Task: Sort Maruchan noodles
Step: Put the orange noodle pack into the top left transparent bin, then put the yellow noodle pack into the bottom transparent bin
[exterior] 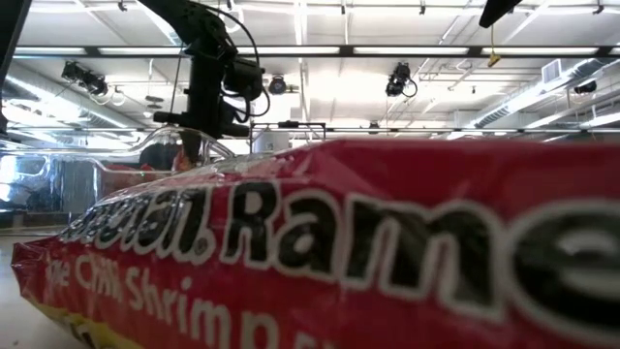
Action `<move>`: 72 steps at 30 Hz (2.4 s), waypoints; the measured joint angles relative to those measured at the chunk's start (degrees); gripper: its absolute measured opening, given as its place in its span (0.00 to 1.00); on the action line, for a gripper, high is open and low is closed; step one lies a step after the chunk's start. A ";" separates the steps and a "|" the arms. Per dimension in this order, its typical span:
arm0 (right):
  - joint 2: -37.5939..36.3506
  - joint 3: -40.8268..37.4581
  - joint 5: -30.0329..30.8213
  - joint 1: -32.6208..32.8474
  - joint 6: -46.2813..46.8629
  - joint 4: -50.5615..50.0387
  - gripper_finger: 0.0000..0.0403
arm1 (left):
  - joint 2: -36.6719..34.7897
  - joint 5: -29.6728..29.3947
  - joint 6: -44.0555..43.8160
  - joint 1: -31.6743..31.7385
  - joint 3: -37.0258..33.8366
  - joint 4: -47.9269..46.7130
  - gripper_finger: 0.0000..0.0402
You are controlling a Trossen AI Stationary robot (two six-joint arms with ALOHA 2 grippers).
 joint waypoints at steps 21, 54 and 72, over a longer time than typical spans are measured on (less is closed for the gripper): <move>0.00 0.01 1.16 0.02 -2.16 0.22 0.03 | -19.04 14.96 0.80 -14.12 0.24 -0.96 0.32; 0.00 0.01 -1.49 9.76 13.80 -6.98 0.03 | 19.37 -0.53 -7.01 -38.76 12.61 35.59 0.44; 0.00 0.01 2.16 6.21 10.28 -7.15 0.03 | 22.67 -25.99 -10.82 -43.69 12.51 30.50 0.53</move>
